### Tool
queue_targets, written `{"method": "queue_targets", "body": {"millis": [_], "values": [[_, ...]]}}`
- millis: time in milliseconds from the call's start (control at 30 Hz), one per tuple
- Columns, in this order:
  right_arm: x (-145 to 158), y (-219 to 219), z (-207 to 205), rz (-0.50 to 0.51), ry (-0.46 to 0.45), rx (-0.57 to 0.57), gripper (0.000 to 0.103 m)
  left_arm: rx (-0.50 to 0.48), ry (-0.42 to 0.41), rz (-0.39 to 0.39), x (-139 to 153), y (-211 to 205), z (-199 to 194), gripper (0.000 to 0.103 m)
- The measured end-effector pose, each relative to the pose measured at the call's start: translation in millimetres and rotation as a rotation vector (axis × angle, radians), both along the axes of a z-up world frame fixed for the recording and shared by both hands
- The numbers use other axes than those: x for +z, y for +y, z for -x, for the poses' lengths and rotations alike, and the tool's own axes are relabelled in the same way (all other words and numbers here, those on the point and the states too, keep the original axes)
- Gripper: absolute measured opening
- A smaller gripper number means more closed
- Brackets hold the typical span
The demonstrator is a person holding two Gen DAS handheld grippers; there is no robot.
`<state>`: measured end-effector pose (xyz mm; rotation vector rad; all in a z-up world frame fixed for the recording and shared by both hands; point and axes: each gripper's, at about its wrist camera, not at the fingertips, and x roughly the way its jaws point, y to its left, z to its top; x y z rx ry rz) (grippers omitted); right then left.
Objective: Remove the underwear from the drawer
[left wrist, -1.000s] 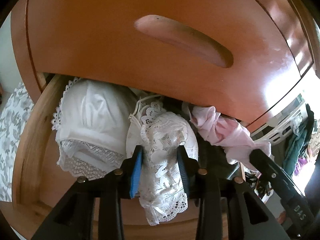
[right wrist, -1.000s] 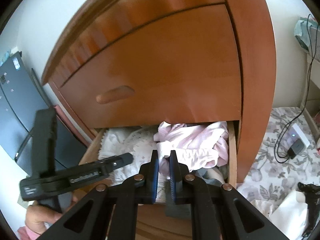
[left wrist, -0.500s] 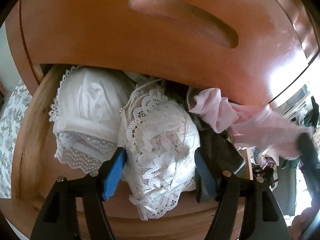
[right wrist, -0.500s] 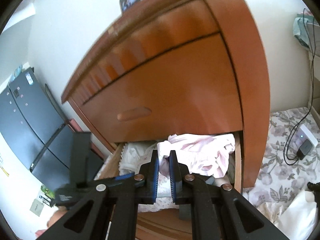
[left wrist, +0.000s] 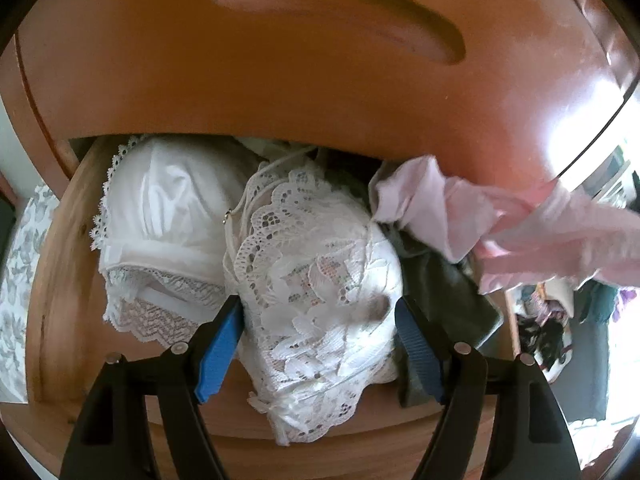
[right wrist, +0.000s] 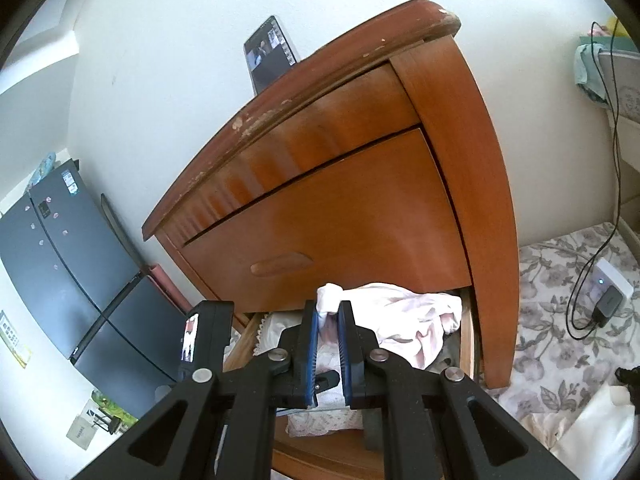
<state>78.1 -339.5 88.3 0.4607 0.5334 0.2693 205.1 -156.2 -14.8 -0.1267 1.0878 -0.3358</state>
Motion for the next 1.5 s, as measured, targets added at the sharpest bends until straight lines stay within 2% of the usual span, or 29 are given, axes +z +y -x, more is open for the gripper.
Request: {"method": "queue_targets", "body": {"millis": [333,400,433,567,800,900,1133,1500], "values": [[-2.7,10.6,-11.6,0.004,0.02,-0.003,0.01,-0.059,-0.034,-0.045,4.9,-31.9,3.6,0.074],[-3.0,11.1,-12.7,0.003,0.022,-0.002,0.01,-0.069,-0.041,-0.092,4.0,-41.3,4.5,0.067],[-3.4,11.5,-13.4,0.003,0.024,-0.003,0.01,-0.072,-0.051,-0.114,4.9,-45.6,5.3,0.067],[-5.4,11.9,-14.1,0.004,0.032,-0.003,0.01,-0.088,-0.096,-0.143,6.1,-55.2,7.8,0.052],[-5.4,13.7,-16.1,0.003,0.035,-0.004,0.01,-0.067,-0.149,-0.054,20.3,-45.4,11.8,0.029],[-5.5,12.8,-15.4,0.0,0.033,-0.007,0.01,-0.046,-0.167,-0.012,25.6,-40.1,12.5,0.025],[-3.6,11.9,-12.3,0.0,0.026,-0.003,0.01,-0.005,-0.18,0.103,33.2,-17.6,17.2,0.022],[10.5,10.9,1.9,-0.035,-0.044,0.022,0.01,0.034,-0.267,0.177,57.2,28.9,42.2,0.019]]}}
